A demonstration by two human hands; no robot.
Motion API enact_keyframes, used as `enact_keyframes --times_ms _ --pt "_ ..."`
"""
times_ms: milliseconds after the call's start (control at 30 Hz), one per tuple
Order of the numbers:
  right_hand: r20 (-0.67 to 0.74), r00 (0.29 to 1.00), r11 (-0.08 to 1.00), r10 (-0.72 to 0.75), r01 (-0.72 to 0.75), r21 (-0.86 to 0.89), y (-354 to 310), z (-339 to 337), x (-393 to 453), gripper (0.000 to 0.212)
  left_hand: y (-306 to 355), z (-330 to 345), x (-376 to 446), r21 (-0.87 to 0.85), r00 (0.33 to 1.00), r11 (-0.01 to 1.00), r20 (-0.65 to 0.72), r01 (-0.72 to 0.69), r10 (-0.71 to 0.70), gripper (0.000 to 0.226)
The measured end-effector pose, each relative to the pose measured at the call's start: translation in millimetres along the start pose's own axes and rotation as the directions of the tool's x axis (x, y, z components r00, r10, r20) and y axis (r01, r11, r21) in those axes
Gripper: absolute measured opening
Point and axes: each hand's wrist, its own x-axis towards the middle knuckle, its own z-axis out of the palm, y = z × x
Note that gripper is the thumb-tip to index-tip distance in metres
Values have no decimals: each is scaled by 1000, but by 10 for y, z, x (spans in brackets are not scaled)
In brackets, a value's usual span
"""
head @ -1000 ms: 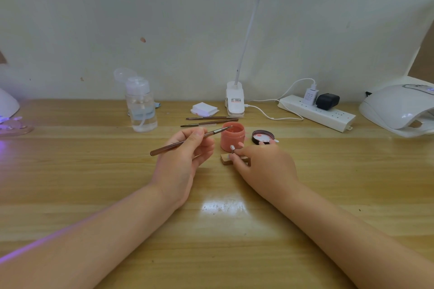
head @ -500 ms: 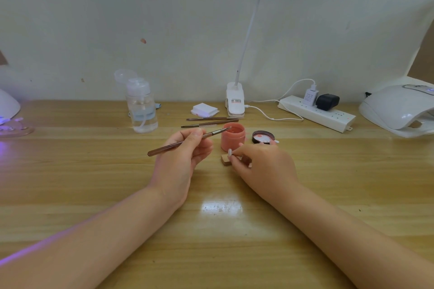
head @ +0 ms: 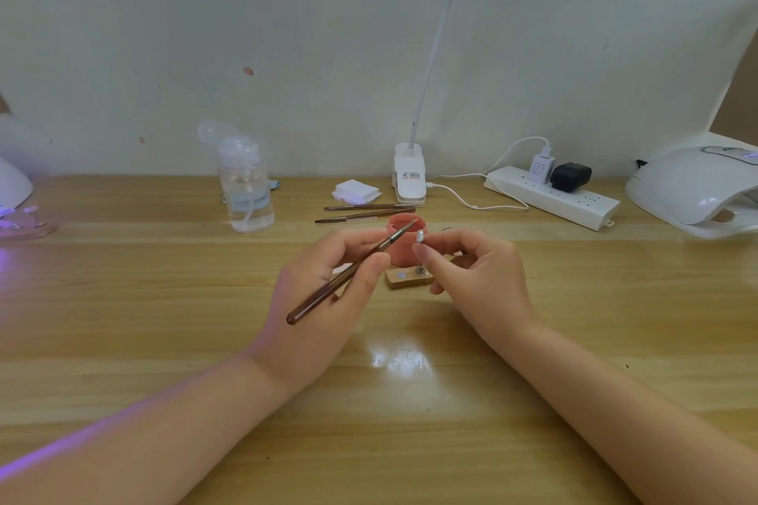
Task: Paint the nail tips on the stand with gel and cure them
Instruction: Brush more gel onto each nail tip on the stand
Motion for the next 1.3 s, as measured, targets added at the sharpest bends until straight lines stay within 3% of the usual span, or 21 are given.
enact_keyframes --times_ms 333,833,1033,1167,1300 --pt "11 998 997 -70 70 -42 -12 -14 -20 22 -27 -5 -17 79 1000 997 0 18 -18 9" --pt "7 996 994 -93 93 -50 8 0 -10 19 7 -24 -16 73 1000 997 -9 -3 4 11" --pt "11 994 991 -105 106 -78 23 -3 -8 20 29 -12 -14 69 998 996 36 53 -56 14" --pt "-13 997 994 -76 75 -76 61 -17 13 13 66 -30 3 56 999 998 -13 30 -29 10" --pt "-14 997 992 -77 76 -97 72 -1 20 12 86 -33 200 14 979 988 -140 154 -151 17"
